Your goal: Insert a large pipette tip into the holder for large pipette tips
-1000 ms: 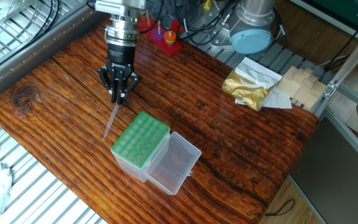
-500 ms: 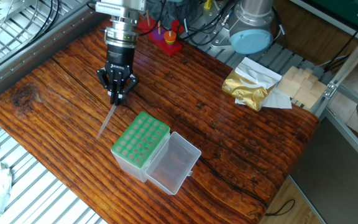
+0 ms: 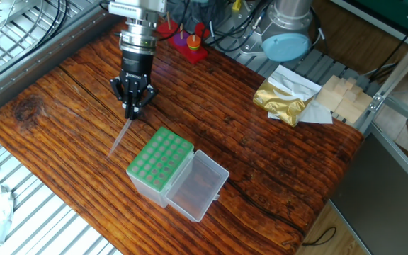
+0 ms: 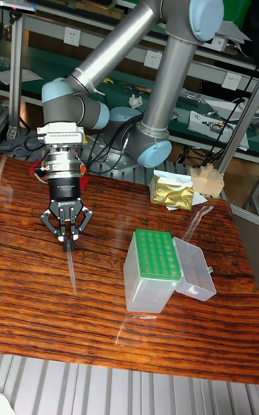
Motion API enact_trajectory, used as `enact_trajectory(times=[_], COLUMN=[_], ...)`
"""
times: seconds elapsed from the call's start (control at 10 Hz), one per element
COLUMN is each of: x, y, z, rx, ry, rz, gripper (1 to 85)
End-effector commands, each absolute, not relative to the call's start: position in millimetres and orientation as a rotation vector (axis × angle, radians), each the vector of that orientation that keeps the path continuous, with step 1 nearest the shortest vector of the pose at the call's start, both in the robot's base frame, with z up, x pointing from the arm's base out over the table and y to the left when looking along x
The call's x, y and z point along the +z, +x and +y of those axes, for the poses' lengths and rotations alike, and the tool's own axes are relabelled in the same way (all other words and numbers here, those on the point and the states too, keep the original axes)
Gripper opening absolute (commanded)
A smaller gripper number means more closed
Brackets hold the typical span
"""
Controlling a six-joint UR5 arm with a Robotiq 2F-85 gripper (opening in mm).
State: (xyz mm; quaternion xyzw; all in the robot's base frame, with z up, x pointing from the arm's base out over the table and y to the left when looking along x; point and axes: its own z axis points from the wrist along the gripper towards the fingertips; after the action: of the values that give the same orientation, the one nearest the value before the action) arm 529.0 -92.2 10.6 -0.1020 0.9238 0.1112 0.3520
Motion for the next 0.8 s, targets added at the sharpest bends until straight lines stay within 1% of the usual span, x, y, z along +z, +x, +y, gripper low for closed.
enact_trajectory(times=[0.0, 0.2, 0.4, 0.6, 0.7], x=[20.4, 34.6, 50.7, 60.3, 60.8], y=[538.0, 546.0, 546.7, 539.2, 538.9], z=[-92.4, -93.0, -104.0, -107.8, -102.1], rx=[0.253, 0.212, 0.196, 0.162, 0.173], ry=[-0.205, -0.216, -0.215, -0.182, -0.137], rz=[2.435, 2.476, 2.556, 2.688, 2.726], gripper=[1.0, 1.0, 1.0, 1.0, 1.0])
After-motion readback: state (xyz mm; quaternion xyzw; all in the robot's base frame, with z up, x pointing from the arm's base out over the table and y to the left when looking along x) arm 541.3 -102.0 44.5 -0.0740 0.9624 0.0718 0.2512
